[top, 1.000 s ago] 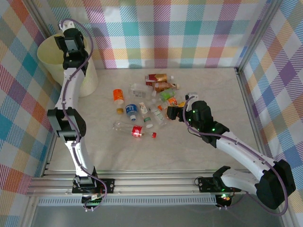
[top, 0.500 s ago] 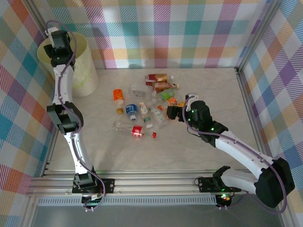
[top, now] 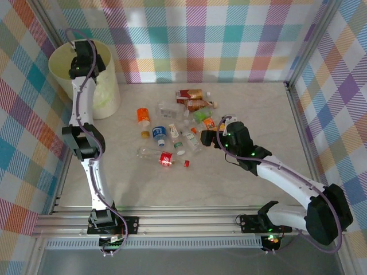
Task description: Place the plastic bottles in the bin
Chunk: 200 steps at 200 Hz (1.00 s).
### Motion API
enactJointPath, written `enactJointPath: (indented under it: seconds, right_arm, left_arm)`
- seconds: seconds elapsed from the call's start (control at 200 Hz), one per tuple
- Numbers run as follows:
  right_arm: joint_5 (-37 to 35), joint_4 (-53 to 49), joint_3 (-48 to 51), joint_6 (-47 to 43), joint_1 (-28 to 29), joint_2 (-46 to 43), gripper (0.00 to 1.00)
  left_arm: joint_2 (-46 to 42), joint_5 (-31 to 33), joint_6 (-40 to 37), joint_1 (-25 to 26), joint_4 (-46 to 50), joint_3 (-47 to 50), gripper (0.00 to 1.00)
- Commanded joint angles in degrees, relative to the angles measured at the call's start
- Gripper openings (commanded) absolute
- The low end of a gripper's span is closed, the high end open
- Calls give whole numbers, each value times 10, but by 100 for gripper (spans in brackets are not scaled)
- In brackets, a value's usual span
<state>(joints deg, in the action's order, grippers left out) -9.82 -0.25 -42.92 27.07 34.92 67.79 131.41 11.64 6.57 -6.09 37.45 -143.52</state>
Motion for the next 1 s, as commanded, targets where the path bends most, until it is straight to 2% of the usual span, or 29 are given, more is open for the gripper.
enactJointPath:
  seconds: [0.0, 0.505, 0.785, 0.995]
  right_arm:
    - [8, -4, -25, 11, 2, 4, 100]
    - [6, -13, -21, 9, 2, 2, 100]
    - [4, -20, -19, 7, 2, -4, 100]
    - [-5, -19, -11, 8, 2, -15, 100]
  left_arm:
    - [-35, -76, 45, 23, 37, -14, 49]
    - [-56, -172, 113, 35, 31, -14, 51]
    - [-61, -162, 126, 34, 22, -14, 75]
    - [-96, -162, 122, 34, 23, -14, 89]
